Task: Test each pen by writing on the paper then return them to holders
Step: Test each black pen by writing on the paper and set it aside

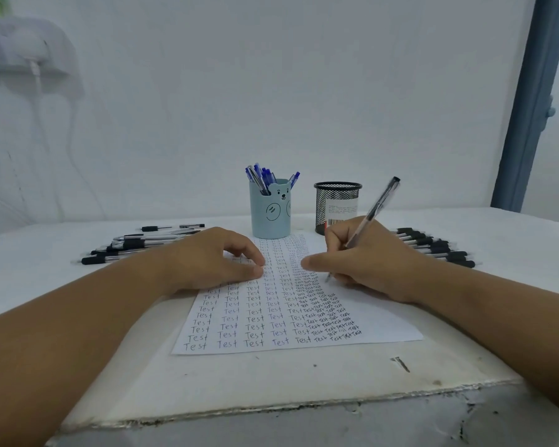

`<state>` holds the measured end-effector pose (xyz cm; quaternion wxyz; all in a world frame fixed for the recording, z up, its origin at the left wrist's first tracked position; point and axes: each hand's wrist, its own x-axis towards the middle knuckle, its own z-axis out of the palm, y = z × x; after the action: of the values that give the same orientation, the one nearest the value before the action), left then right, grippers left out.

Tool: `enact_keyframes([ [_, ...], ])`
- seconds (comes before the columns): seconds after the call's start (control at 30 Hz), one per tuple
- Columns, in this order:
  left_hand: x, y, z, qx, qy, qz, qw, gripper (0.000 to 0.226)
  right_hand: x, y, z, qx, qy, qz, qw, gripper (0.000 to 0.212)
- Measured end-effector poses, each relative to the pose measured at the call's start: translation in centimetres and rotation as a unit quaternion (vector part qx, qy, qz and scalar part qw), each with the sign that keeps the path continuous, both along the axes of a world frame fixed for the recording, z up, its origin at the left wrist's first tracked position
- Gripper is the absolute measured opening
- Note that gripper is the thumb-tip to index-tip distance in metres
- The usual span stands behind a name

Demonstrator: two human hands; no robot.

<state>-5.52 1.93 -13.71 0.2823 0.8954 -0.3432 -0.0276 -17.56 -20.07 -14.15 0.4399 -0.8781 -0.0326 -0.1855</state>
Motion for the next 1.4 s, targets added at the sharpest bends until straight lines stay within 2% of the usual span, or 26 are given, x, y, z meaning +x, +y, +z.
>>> enact_keyframes([
  [0.17,-0.04,0.11,-0.13,0.000,0.001,-0.006,1.000,0.012,0.11,-0.08,-0.12,-0.021,0.017,0.005,1.000,0.047],
  [0.6,-0.20,-0.02,0.00,0.001,0.009,-0.004,1.000,0.013,0.10,0.08,-0.09,-0.046,0.022,0.017,0.999,0.035],
  [0.83,-0.19,0.01,0.01,0.005,0.007,-0.002,1.000,0.014,0.18,-0.05,-0.17,-0.023,0.021,0.020,0.999,0.042],
  [1.17,-0.15,0.02,-0.06,0.000,0.011,-0.005,1.000,0.013,0.36,0.04,-0.25,-0.037,0.015,0.022,0.999,0.034],
  [1.4,-0.42,0.00,0.05,0.007,0.014,-0.008,1.000,0.014,0.55,-0.33,-0.45,-0.031,0.005,0.023,0.999,0.038],
])
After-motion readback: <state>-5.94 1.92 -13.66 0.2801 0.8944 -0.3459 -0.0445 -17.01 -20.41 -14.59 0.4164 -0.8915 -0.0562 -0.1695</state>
